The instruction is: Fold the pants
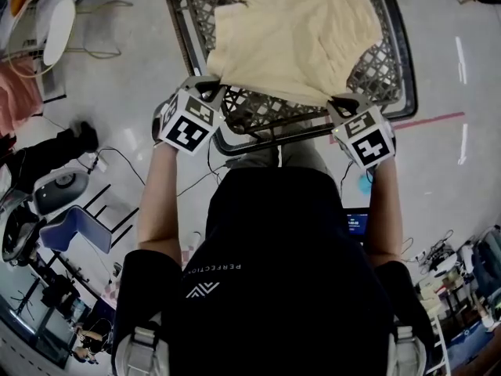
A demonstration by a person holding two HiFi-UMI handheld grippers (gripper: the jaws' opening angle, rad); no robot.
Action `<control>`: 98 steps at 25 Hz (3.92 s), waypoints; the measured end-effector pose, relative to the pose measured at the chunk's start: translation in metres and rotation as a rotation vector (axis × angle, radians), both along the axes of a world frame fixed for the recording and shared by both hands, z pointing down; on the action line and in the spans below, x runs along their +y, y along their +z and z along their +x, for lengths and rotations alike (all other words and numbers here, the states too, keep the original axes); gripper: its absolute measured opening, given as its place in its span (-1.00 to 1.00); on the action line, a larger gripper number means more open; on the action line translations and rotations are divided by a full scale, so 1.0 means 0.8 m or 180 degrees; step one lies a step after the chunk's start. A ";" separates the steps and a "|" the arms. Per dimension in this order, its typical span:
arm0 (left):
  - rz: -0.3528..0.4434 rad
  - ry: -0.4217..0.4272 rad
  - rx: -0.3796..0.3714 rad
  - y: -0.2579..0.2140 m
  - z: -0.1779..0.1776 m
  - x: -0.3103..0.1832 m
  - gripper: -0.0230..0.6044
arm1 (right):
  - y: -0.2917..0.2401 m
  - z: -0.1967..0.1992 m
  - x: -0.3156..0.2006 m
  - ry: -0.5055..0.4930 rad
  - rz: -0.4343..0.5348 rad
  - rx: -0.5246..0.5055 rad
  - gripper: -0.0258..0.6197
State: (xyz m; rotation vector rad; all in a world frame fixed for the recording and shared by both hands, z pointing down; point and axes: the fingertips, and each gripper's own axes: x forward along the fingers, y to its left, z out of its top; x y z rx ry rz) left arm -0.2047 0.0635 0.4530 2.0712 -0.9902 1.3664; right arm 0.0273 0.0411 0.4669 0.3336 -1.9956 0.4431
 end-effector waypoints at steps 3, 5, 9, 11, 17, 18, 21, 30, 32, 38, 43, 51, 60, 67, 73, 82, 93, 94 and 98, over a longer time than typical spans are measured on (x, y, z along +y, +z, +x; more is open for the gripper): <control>-0.0045 0.0069 -0.0005 -0.002 -0.001 0.015 -0.86 | -0.003 -0.001 0.017 0.0011 -0.0030 -0.0014 -0.78; -0.0070 0.0112 -0.0009 -0.006 -0.003 0.023 -0.86 | -0.007 -0.001 0.028 0.0021 -0.0047 -0.0030 -0.78; -0.0116 0.0154 0.0034 -0.010 -0.004 0.039 -0.86 | -0.012 -0.003 0.051 0.0054 -0.0085 -0.0050 -0.78; -0.0131 0.0196 0.0034 -0.013 -0.006 0.047 -0.86 | -0.013 -0.004 0.062 0.0072 -0.0090 -0.0052 -0.78; -0.0177 0.0294 0.0043 -0.018 -0.008 0.076 -0.86 | -0.017 -0.007 0.100 0.0124 -0.0097 -0.0047 -0.78; -0.0177 0.0312 0.0045 -0.019 -0.008 0.081 -0.86 | -0.017 -0.007 0.106 0.0132 -0.0097 -0.0043 -0.78; -0.0174 0.0378 0.0069 -0.022 -0.008 0.095 -0.86 | -0.019 -0.009 0.125 0.0148 -0.0115 -0.0044 -0.78; -0.0375 0.0506 0.0167 -0.040 -0.014 0.128 -0.86 | -0.021 -0.016 0.176 0.0196 -0.0253 -0.0130 -0.78; -0.0365 0.0527 0.0159 -0.042 -0.014 0.127 -0.86 | -0.022 -0.017 0.183 0.0216 -0.0270 -0.0139 -0.78; -0.0193 0.0560 0.0071 -0.047 -0.003 0.099 -0.86 | -0.028 -0.011 0.174 0.0293 -0.0187 -0.0109 -0.78; -0.0102 0.0491 0.0002 -0.054 0.000 0.070 -0.86 | -0.033 -0.009 0.160 0.0337 -0.0144 -0.0184 -0.78; 0.0019 0.0541 -0.0099 -0.064 0.023 0.003 -0.86 | -0.035 0.002 0.126 0.0403 -0.0100 -0.0182 -0.78; 0.0074 0.0527 -0.0178 -0.065 0.040 -0.067 -0.86 | -0.038 0.010 0.085 0.0465 -0.0134 -0.0269 -0.78; 0.0037 0.0563 -0.0264 -0.054 0.058 -0.118 -0.86 | -0.034 0.020 0.053 0.0525 -0.0255 -0.0355 -0.78; 0.0002 0.0632 -0.0345 -0.047 0.071 -0.160 -0.86 | -0.033 0.028 0.024 0.0653 -0.0361 -0.0425 -0.78; -0.0013 0.0653 -0.0394 -0.035 0.088 -0.216 -0.86 | -0.029 0.033 -0.014 0.0732 -0.0442 -0.0489 -0.78; -0.0001 0.0686 -0.0431 -0.020 0.113 -0.279 -0.86 | -0.020 0.045 -0.058 0.0864 -0.0467 -0.0557 -0.78; 0.0005 0.0690 -0.0429 -0.016 0.116 -0.286 -0.86 | -0.016 0.046 -0.062 0.0869 -0.0459 -0.0553 -0.78; 0.0022 0.0720 -0.0453 -0.007 0.130 -0.307 -0.86 | -0.006 0.054 -0.075 0.0917 -0.0452 -0.0531 -0.78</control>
